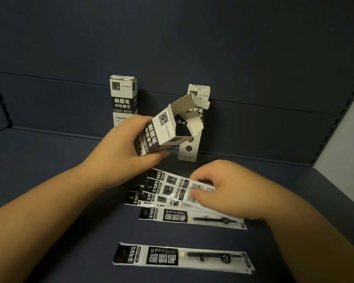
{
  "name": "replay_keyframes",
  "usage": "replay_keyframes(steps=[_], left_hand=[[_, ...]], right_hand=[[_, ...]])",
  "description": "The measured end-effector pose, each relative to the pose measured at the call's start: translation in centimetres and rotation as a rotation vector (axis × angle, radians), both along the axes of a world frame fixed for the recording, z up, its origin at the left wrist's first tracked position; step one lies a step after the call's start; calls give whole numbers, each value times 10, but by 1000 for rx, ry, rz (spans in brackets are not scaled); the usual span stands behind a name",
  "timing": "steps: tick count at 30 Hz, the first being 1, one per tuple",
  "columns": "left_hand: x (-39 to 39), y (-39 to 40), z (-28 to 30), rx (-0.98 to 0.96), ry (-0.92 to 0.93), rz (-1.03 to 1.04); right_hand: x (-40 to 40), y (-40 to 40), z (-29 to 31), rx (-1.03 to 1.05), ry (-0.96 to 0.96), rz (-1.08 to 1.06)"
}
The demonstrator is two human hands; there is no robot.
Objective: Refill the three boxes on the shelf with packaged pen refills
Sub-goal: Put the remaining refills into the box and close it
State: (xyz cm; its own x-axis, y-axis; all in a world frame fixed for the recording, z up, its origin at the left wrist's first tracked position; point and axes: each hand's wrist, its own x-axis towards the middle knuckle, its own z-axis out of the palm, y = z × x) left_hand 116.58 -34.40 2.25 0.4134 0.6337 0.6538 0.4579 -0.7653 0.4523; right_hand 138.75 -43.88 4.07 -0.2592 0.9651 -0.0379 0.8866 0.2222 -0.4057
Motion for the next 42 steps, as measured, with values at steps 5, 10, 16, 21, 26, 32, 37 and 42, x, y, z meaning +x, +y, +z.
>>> replay_keyframes(steps=[5,10,16,21,26,32,37,42], left_hand=[[-1,0,0,-4,-4,-3],[-1,1,-1,-23,-7,7],[-3,2,-1,-43,-11,-11],[-1,-1,0,-19,-20,13],[-1,-1,0,-27,-17,20],[-1,-1,1,-25,-13,5],[-1,-3,3,-9,-15,1],[-2,-3,3,-10,-17,0]], right_hand=[[1,0,-1,31,-27,-19],[5,1,5,88,16,-3],[9,-3,14,140,385,-10],[8,-6,15,183,749,-41],[9,-6,19,150,907,-88],[11,-4,19,163,987,-92],[14,-5,21,87,1132,-65],[14,-7,22,84,1189,-40]])
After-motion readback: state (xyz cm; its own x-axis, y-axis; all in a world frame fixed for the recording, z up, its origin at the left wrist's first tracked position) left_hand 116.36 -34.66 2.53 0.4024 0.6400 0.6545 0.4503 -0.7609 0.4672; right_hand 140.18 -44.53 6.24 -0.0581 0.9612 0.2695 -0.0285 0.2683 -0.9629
